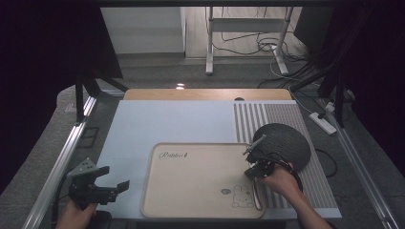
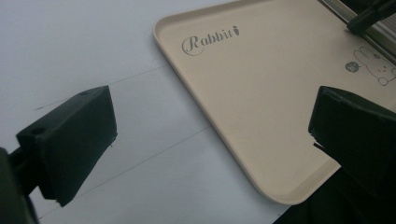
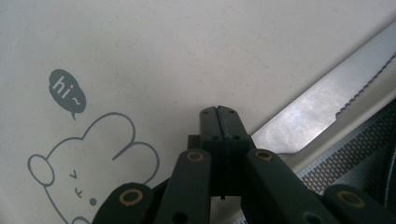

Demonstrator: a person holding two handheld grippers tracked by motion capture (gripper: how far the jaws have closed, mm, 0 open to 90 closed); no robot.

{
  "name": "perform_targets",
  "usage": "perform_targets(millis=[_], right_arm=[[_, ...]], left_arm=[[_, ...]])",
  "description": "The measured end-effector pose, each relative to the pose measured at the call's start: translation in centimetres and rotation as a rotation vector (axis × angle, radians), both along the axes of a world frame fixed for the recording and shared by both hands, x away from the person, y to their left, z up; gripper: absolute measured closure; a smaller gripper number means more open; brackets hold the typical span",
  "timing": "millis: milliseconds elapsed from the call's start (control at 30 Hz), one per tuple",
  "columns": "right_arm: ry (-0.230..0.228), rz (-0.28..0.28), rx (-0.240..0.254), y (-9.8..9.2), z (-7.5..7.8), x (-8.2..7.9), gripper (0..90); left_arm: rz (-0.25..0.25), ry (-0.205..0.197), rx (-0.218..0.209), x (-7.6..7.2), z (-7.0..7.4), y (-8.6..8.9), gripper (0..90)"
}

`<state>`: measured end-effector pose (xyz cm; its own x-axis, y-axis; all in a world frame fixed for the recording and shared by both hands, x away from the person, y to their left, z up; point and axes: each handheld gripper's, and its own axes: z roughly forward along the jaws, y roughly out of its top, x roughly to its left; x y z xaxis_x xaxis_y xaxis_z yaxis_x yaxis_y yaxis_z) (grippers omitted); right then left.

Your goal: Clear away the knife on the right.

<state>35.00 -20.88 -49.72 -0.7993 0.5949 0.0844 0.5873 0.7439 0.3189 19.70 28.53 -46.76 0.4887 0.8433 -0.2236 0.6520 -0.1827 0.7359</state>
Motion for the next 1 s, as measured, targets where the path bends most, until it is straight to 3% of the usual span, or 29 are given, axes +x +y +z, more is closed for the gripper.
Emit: perform_targets(millis=[33,100,200,333,433,567,633,700,1000], right_arm=[[0.010,0.000,0.012,-0.1,0.0,0.0,89.8],[0.018,-0.010,0.083,-0.3,0.4,0.1,88.5],[-0.050,-0.031,0.140,-0.6,1.8,-0.1,73.5],[-0.149,-0.048,0.150,-0.9,3.0,-1.1,48.2],[-0.163,-0.067,0.174,-1.4,3.2,-1.9,31.9],[-0.217,-0.094,0.172,-2.1,3.5,-3.0,17.7],[-0.235,-0.118,0.191,-2.6,3.8,-3.5,16.1],[-0.224,-0.129,0.217,-3.2,3.9,-3.9,13.8],[-0.262,-0.216,0.249,-6.0,4.0,-5.8,6.0]], left_arm=[[0.000,-0.001,0.001,0.0,0.0,0.0,1.0],[-0.001,-0.002,0.004,0.0,0.0,-0.1,1.0],[0.000,-0.001,0.002,0.0,0.0,0.0,1.0],[0.001,-0.001,-0.005,0.0,0.0,0.1,1.0],[-0.001,-0.002,0.000,0.0,0.0,0.0,1.0],[-0.003,-0.001,0.003,0.0,0.0,-0.1,1.0],[-0.002,-0.001,0.001,0.0,0.0,0.0,1.0],[-0.001,0.000,-0.001,0.0,0.0,0.0,1.0],[-0.001,-0.001,0.000,0.0,0.0,-0.1,1.0]])
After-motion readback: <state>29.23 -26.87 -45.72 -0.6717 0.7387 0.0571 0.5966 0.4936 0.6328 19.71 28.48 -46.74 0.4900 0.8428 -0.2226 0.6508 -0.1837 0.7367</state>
